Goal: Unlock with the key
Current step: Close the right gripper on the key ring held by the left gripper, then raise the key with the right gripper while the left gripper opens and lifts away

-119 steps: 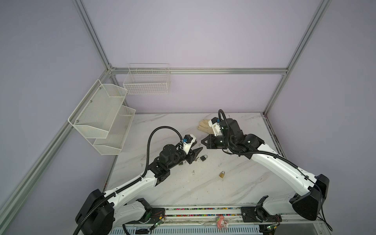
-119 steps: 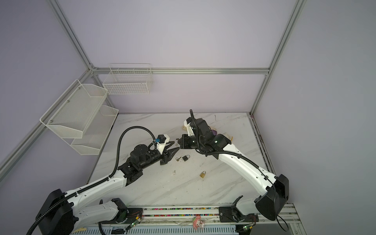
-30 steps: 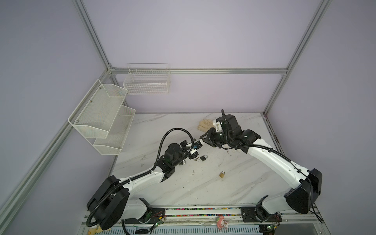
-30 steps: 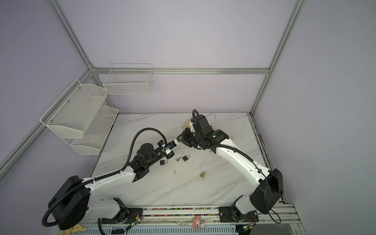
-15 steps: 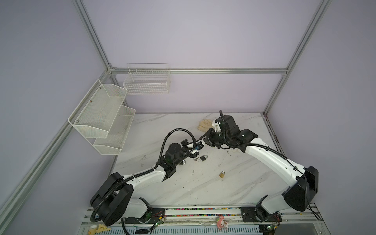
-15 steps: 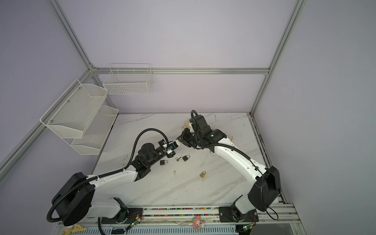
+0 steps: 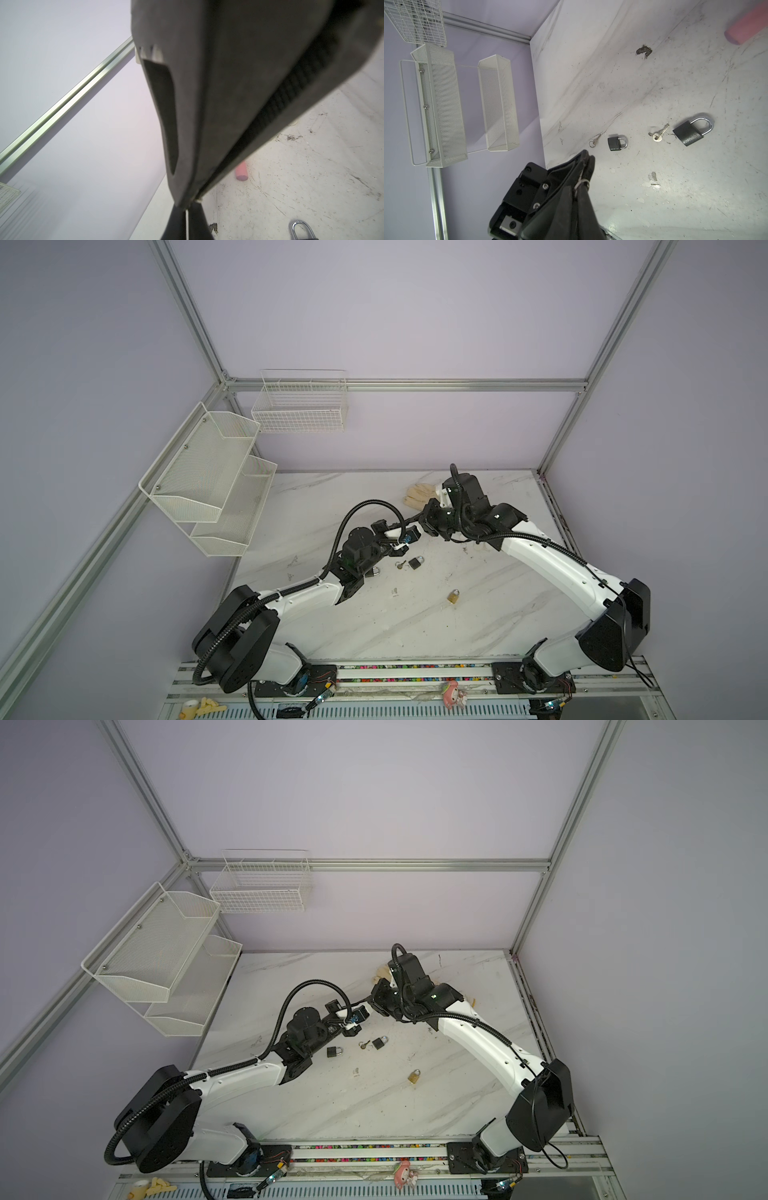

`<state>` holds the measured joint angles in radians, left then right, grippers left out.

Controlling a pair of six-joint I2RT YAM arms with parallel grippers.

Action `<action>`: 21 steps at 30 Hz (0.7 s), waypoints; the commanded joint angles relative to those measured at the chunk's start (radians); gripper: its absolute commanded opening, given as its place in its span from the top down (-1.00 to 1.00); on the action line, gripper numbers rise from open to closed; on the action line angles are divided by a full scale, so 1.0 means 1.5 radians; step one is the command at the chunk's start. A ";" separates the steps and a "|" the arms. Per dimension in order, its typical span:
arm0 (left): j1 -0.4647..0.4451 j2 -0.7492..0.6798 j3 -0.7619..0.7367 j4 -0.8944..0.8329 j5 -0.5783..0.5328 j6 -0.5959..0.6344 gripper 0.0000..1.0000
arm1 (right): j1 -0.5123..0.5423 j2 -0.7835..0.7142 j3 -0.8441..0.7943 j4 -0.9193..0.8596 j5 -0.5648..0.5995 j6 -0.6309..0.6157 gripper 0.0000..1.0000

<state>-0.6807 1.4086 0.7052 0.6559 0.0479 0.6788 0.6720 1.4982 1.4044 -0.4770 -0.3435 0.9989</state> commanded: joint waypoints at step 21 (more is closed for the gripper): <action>0.000 -0.072 0.045 0.004 -0.030 -0.078 -0.09 | -0.025 -0.033 0.009 0.014 -0.021 -0.021 1.00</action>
<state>-0.6750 1.3743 0.7227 0.6407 -0.0135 0.6209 0.6594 1.4776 1.4044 -0.4671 -0.3595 0.9924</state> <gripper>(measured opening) 0.518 0.047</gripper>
